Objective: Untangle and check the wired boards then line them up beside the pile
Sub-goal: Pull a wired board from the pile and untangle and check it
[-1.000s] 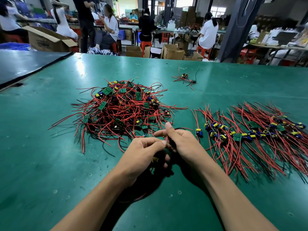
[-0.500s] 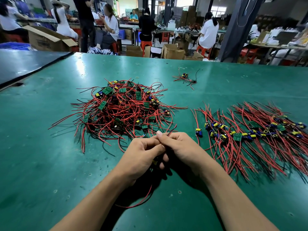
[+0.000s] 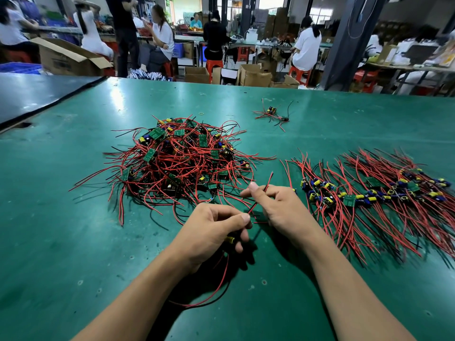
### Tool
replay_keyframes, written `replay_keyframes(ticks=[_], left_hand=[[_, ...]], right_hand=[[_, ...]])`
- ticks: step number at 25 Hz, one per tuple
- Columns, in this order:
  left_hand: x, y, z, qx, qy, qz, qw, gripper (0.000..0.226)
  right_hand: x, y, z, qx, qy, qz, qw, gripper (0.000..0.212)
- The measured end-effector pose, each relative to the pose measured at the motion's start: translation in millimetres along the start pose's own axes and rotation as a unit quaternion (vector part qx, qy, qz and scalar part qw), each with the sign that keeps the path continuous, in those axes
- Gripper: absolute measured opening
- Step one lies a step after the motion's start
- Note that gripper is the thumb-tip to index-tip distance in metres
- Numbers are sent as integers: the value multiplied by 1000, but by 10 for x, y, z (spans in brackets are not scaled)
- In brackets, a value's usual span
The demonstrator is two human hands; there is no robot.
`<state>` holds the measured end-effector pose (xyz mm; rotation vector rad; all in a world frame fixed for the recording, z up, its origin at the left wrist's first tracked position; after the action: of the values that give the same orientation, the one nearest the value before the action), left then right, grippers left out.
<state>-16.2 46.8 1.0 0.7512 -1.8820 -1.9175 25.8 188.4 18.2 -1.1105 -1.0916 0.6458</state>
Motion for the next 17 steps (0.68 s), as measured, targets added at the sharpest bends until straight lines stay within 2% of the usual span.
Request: replay_keyframes(ticks=[5,7,10,17], left_hand=[[-4,4,-5,13,6,-9,1000,18],[-18,-8,-12,26,-1,-25,999,17],[-32,-9,-9,34,4,-45,998,20],[17,4,9,13,50,-17,999,18]], right_hand=[[2,13,16,16,58,-35,998,43],[-98,58,6,-27,11,44,999,51],[-220,76,-21,-87,-62,194,975,52],[-391,32,-94,-86,-145,258,951,40]])
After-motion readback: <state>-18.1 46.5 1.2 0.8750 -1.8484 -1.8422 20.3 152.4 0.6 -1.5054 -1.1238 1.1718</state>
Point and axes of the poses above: each hand's wrist, its own z-axis towards the middle knuckle, its own x-axis out of the back of the hand, y = z × x, the point moved 6 cm from there along z, towards the middle knuckle, and after that the axes turned 4 degrees about -y, right-handed, at the moved point
